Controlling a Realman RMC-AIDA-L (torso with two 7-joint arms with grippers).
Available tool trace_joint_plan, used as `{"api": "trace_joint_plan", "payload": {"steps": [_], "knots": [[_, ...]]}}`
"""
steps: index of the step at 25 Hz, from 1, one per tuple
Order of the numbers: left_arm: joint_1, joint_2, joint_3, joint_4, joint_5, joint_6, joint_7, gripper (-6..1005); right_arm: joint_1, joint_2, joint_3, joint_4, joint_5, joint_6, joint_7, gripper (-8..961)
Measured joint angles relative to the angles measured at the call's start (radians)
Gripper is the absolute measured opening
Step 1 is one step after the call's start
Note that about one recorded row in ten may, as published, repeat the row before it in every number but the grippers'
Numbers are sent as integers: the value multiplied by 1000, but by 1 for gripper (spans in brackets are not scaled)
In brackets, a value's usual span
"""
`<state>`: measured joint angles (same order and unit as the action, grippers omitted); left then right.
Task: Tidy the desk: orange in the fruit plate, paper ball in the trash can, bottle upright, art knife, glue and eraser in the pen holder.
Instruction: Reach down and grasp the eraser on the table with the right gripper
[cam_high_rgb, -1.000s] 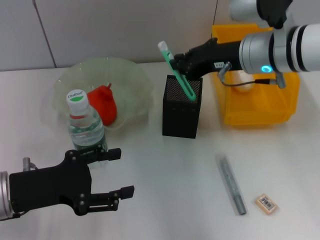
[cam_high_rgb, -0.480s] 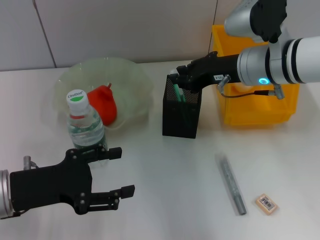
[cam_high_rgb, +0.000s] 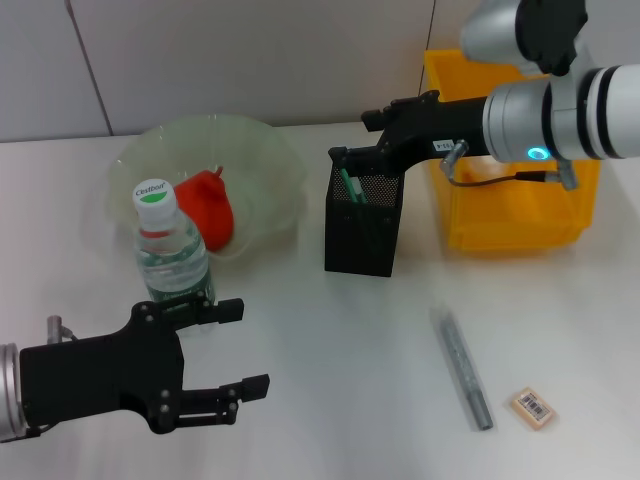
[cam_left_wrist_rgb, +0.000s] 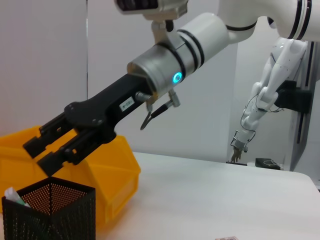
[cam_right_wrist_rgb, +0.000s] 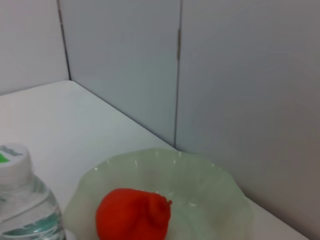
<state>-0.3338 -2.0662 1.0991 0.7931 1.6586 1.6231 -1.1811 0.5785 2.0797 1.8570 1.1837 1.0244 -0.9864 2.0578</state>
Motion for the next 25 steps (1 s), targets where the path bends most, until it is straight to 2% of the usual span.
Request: {"api": "trace_joint_plan", "payload": {"steps": [1,6,8,12,13,17,18,21,23,25], "knots": [[2,0,0,0,0,0,0,836,-6,0,0,21,-3,-16,0,416],[6,-1,0,0,0,0,0,836,-48,-1,8,142,-2,-69,27,644],[6,-2,2,0,-1,0,0,836,-82,-1,8,225,4,-92,55,680],[6,-3,3,0,-4,0,0,836,-127,0,2,291,58,-102,52,751],[6,-3,3,-2,-5,0,0,836,-160,0,-3,320,118,-106,33,751],[6,-3,3,-8,-5,0,1,835,-205,0,6,338,246,-130,-42,751],[6,-3,2,-10,-5,0,1,835,-232,0,18,338,337,-165,-110,751],[6,-3,1,-10,-6,0,1,835,-251,0,42,331,420,-216,-168,751],[5,-3,2,-11,-6,0,2,835,-253,0,96,313,463,-311,-187,751],[4,-3,2,-12,-7,0,2,835,-249,-1,115,305,463,-344,-184,751]]}}
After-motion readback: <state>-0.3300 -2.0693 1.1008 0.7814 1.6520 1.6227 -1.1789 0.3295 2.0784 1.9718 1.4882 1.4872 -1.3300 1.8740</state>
